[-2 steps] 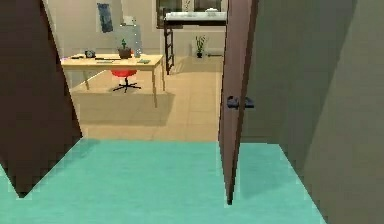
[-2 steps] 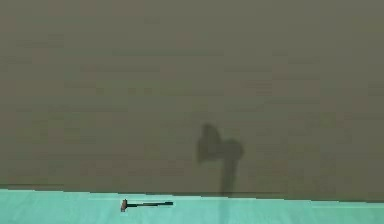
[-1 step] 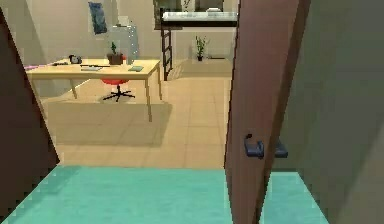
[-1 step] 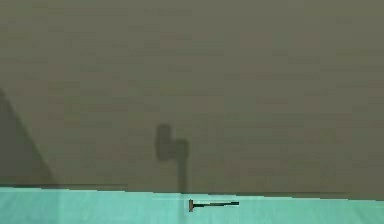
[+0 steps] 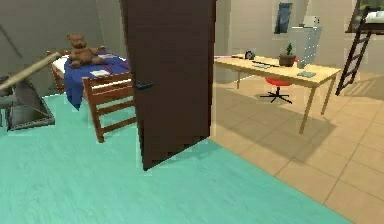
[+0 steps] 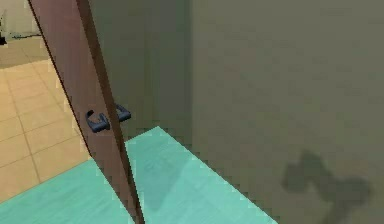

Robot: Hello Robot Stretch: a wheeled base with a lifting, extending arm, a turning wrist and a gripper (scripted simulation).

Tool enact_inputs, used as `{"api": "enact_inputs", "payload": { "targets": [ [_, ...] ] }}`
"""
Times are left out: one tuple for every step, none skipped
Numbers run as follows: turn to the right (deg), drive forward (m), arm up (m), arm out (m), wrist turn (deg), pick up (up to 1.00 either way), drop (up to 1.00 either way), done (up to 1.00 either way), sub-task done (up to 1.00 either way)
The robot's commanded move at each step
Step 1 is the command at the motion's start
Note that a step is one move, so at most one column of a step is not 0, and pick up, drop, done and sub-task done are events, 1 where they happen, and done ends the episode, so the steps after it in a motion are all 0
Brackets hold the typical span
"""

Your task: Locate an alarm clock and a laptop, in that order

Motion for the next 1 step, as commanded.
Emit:
{"api": "enact_inputs", "payload": {
  "targets": [
    [-15.0,0.0,0.0,0.0,0.0,0.0,0.0,0.0,0.0]
  ]
}}
